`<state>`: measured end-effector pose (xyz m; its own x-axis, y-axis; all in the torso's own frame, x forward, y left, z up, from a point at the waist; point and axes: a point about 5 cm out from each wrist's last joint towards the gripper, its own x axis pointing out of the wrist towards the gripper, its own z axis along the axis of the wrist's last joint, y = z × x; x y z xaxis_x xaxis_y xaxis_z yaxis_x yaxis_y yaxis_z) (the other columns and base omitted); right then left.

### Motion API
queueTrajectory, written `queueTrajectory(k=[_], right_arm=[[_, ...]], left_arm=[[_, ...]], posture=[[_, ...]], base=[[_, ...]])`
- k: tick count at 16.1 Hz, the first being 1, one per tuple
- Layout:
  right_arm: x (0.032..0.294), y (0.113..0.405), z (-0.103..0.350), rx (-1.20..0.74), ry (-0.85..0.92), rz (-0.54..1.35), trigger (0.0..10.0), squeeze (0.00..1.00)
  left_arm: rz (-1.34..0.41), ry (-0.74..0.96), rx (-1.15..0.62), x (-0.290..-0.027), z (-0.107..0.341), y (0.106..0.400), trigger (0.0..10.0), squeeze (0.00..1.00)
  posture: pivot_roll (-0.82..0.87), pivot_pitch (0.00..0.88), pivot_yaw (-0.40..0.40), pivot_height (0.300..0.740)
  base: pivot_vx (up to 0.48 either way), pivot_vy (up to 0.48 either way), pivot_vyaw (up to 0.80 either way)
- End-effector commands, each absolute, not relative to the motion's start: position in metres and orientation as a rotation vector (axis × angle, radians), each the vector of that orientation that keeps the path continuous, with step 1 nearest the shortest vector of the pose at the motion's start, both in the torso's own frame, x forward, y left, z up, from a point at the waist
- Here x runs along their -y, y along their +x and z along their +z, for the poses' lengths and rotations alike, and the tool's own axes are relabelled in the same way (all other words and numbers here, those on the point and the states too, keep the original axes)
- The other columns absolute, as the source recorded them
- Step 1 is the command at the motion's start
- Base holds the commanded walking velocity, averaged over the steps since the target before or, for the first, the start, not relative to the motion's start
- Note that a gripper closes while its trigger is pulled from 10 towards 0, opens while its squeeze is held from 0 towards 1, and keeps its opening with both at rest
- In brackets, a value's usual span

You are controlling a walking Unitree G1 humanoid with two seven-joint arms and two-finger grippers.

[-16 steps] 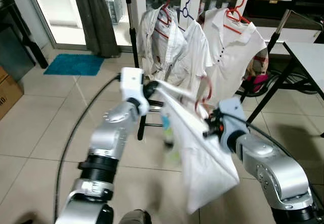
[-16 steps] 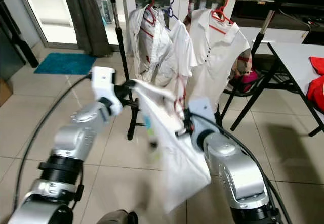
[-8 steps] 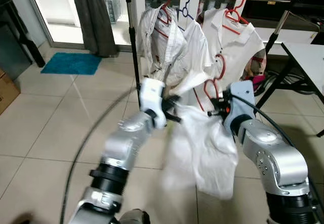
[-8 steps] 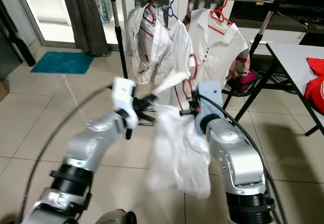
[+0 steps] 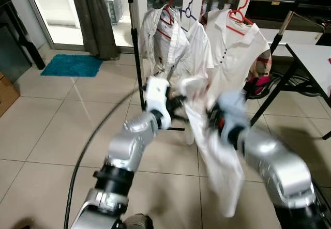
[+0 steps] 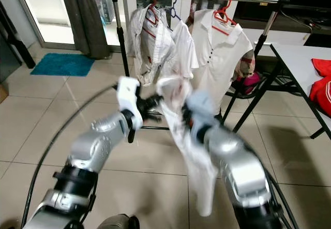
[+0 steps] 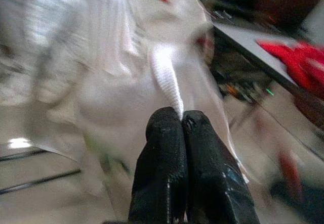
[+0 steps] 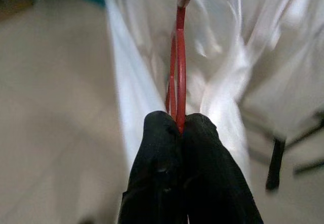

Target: Hang hanger

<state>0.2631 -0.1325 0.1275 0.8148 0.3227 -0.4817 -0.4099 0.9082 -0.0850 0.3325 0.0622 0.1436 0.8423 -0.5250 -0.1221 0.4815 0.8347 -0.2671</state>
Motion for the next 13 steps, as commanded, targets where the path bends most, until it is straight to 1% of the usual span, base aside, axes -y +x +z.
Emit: queueTrajectory(k=[1, 2, 3, 4, 5, 6, 7, 8, 10, 11, 13], right_arm=[[0.14, 0.259, 0.12, -0.541, -0.221, 0.374, 10.0, 0.0], [0.146, 0.255, 0.115, -0.592, -0.244, 0.384, 10.0, 0.0], [0.151, 0.253, 0.112, -0.618, -0.259, 0.377, 10.0, 0.0], [0.168, 0.252, 0.11, -0.656, -0.326, 0.331, 10.0, 0.0], [0.173, 0.254, 0.112, -0.652, -0.345, 0.306, 10.0, 0.0], [0.181, 0.262, 0.12, -0.608, -0.349, 0.237, 10.0, 0.0], [0.182, 0.272, 0.133, -0.516, -0.309, 0.192, 10.0, 0.0], [0.176, 0.281, 0.151, -0.384, -0.203, 0.182, 10.0, 0.0], [0.165, 0.284, 0.161, -0.316, -0.085, 0.217, 10.0, 0.0], [0.148, 0.284, 0.17, -0.261, 0.055, 0.291, 10.0, 0.0], [0.137, 0.282, 0.169, -0.258, 0.065, 0.317, 10.0, 0.0]], left_arm=[[-0.433, -0.227, -0.144, -0.078, 0.153, 0.343, 0.0, 0.0], [-0.377, -0.217, -0.142, -0.09, 0.153, 0.348, 0.0, 0.0], [-0.353, -0.207, -0.144, -0.095, 0.153, 0.349, 0.0, 0.0], [-0.324, -0.189, -0.158, -0.101, 0.15, 0.35, 0.0, 0.0], [-0.325, -0.184, -0.164, -0.101, 0.149, 0.349, 0.0, 0.0], [-0.336, -0.179, -0.18, -0.098, 0.145, 0.347, 0.0, 0.0], [-0.363, -0.178, -0.197, -0.093, 0.142, 0.345, 0.0, 0.0], [-0.409, -0.181, -0.223, -0.084, 0.138, 0.341, 0.0, 0.0], [-0.444, -0.183, -0.239, -0.077, 0.135, 0.337, 0.0, 0.0], [-0.516, -0.182, -0.266, -0.064, 0.132, 0.331, 0.0, 0.0], [-0.611, -0.201, -0.276, -0.05, 0.133, 0.324, 0.0, 0.0]], posture=[[0.0, 0.0, 0.003, 0.74], [0.0, 0.0, 0.004, 0.74], [0.0, 0.0, 0.005, 0.74], [0.0, 0.0, 0.006, 0.74], [0.0, 0.0, 0.006, 0.74], [0.0, 0.0, 0.006, 0.74], [0.0, 0.0, 0.007, 0.74], [0.0, 0.0, 0.007, 0.74], [0.0, 0.0, 0.006, 0.74], [0.0, 0.0, 0.005, 0.74], [0.0, 0.0, 0.005, 0.74]], base=[[0.0, 0.0, 0.0], [0.0, 0.0, 0.0], [0.0, 0.0, 0.0], [0.0, 0.0, 0.0], [0.0, 0.0, 0.0], [0.0, 0.0, 0.0], [0.0, 0.0, 0.0], [0.0, 0.0, 0.0], [0.0, 0.0, 0.0], [0.0, 0.0, 0.0], [0.0, 0.0, 0.0]])
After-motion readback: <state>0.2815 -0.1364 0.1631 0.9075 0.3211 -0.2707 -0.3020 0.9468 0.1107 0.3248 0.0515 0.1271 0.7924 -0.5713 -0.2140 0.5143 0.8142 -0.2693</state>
